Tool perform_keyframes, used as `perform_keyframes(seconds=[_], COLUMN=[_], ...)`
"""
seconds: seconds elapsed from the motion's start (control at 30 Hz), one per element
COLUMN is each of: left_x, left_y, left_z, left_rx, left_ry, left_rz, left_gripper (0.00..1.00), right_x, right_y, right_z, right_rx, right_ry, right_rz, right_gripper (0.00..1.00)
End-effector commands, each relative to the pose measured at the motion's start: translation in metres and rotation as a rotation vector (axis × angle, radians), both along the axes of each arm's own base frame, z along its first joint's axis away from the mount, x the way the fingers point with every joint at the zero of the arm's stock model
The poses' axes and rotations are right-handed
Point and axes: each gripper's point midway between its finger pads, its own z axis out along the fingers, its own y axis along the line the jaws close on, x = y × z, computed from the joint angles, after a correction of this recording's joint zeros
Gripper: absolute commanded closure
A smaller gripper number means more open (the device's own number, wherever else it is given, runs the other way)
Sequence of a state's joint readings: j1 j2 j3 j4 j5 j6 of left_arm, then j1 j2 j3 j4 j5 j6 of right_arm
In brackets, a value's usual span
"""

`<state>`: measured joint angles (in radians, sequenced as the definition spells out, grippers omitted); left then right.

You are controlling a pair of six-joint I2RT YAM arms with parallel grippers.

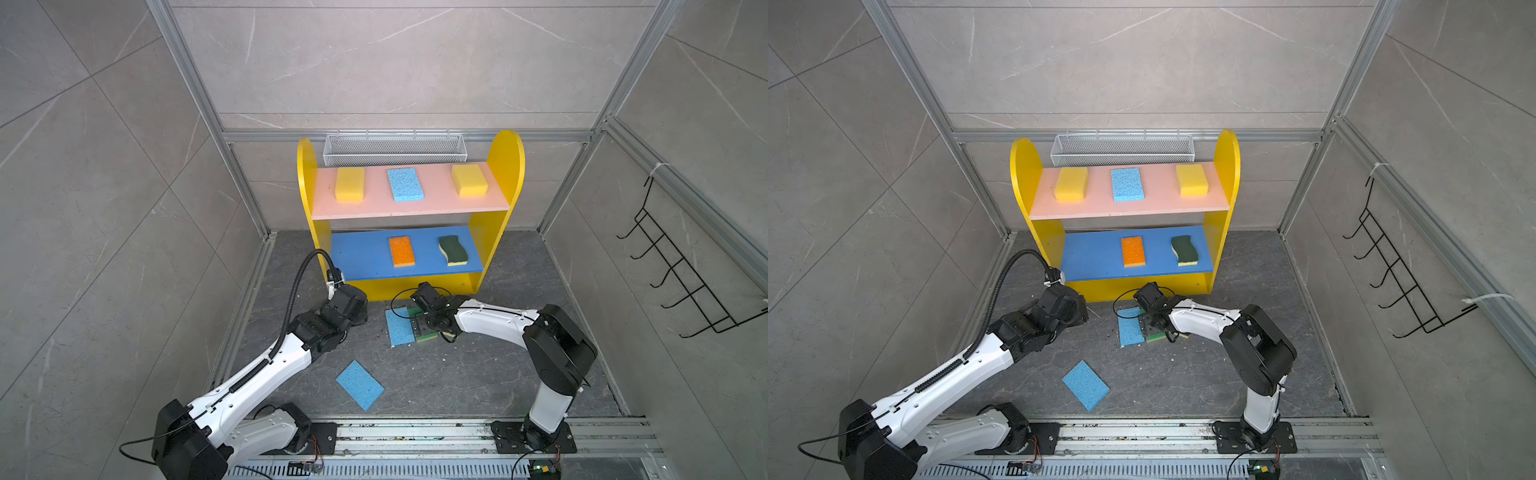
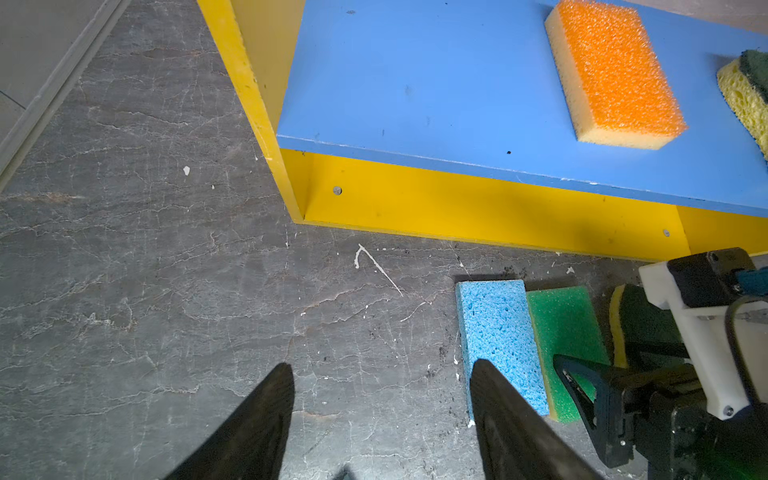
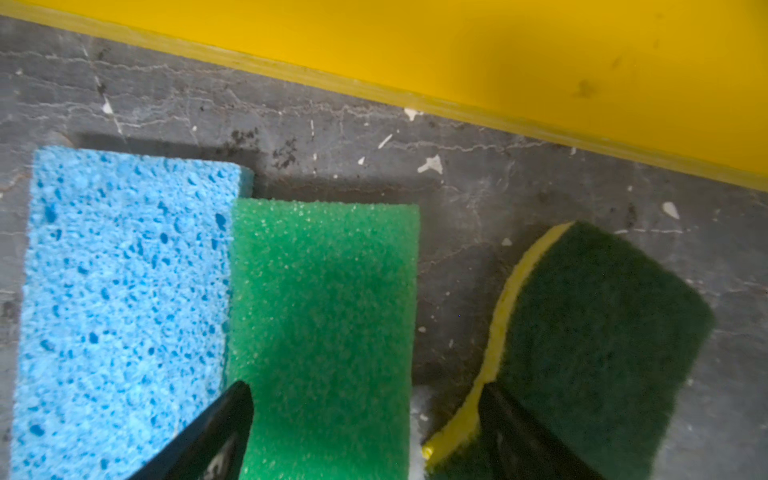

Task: Place and organize the cleaning sponges onto the shelf
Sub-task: 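Shift the right gripper over the bright green sponge on the floor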

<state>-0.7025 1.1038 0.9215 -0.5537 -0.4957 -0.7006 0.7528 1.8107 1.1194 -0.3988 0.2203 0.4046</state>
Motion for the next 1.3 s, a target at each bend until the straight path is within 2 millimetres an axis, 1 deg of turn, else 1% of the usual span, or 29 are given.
perform_keyframes(seconds=[0.0, 0.13, 0.2, 0.3, 0.57, 0.7, 0.87, 1.07, 1.27], left_x=[0.001, 0.001, 0.001, 0.0, -0.002, -0.002, -0.003, -0.005, -0.005], left_y=[0.004, 0.005, 0.005, 0.005, 0.008, 0.008, 0.009, 0.01, 0.01], left_z=[0.005, 0.005, 0.004, 0.004, 0.005, 0.003, 0.005, 0.005, 0.002], left_rx=[0.001, 0.0, -0.002, -0.001, -0.006, -0.004, -0.007, -0.012, -0.013], left_ry=[-0.019, -0.021, -0.017, -0.013, -0.018, -0.015, -0.017, -0.018, -0.011], left_rz=[0.028, 0.032, 0.033, 0.033, 0.043, 0.047, 0.047, 0.049, 0.052], left_gripper=[0.3, 0.3, 0.3, 0.3, 0.3, 0.3, 0.3, 0.3, 0.3], right_x=[-0.006, -0.006, -0.008, -0.009, -0.009, -0.013, -0.02, -0.023, -0.027], right_y=[0.004, 0.005, 0.005, 0.002, -0.007, -0.006, -0.004, 0.0, 0.001], right_z=[-0.004, -0.003, -0.006, -0.006, 0.009, 0.007, -0.001, 0.005, 0.004], right_rx=[0.017, 0.021, 0.015, 0.014, 0.004, 0.028, 0.045, 0.089, 0.106], right_ry=[0.013, 0.018, 0.029, 0.029, -0.009, 0.0, 0.032, 0.026, 0.041], right_rz=[0.034, 0.043, 0.039, 0.023, 0.002, 0.009, 0.017, 0.026, 0.021], right_gripper=[0.12, 0.12, 0.12, 0.12, 0.12, 0.12, 0.13, 0.14, 0.17])
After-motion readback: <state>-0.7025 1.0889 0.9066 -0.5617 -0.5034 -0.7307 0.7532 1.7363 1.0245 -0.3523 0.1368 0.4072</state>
